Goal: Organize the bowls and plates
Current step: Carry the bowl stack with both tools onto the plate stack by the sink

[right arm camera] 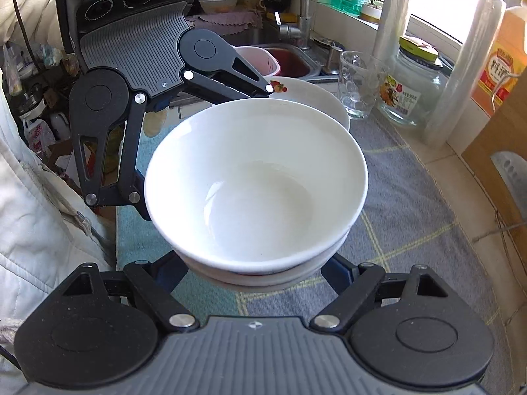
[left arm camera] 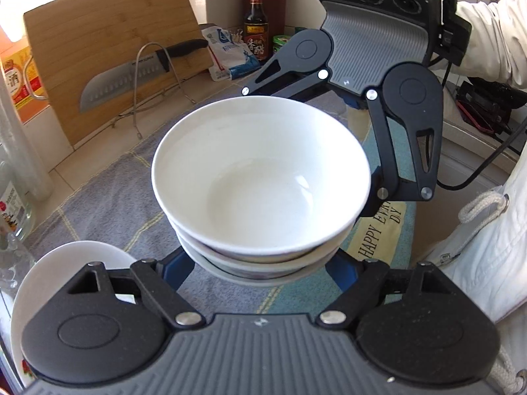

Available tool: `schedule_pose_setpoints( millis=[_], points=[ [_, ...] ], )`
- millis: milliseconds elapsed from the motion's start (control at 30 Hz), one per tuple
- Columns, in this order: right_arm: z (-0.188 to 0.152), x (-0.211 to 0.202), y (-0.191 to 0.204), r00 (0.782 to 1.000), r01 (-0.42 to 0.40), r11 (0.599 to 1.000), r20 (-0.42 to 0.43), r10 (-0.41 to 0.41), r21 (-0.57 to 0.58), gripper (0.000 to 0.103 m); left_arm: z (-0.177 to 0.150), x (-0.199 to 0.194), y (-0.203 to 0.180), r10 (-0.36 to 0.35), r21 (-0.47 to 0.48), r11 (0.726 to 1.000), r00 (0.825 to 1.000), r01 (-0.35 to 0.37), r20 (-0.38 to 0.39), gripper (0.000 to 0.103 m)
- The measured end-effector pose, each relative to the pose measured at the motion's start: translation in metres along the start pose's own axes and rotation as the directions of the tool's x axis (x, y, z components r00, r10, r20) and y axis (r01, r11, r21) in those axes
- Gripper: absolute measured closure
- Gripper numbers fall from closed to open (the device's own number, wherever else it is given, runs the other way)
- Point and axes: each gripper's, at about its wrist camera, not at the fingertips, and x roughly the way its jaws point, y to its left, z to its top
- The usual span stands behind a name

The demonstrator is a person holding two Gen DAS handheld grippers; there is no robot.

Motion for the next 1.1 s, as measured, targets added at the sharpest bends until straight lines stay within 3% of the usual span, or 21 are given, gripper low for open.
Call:
schedule_pose_setpoints(
  millis=[300, 567, 1100],
  points=[
    [0.064, 0.036, -0.011, 0.999, -0.020, 0.995, 0.025, 0.023, -0.100, 0.013, -0.029, -0.043, 0.042, 0.121, -0.058, 0.991, 0.992, -0.119, 0.025, 0.018],
    [0.105, 0.075, -0.025, 0.999, -0.032, 0.991, 0.025, 0.036, -0.128, 0.013, -0.054, -0.059, 0.080, 0.168, -0.088, 0.982, 0.986, -0.165, 0.020, 0.018],
    [0.116, 0.110, -0.040, 0.999, -0.048, 0.996, -0.011, 0.048, -0.073, 0.014, -0.075, -0.045, 0.120, 0.153, -0.119, 0.981, 0.988, -0.153, -0.008, 0.018]
  ],
)
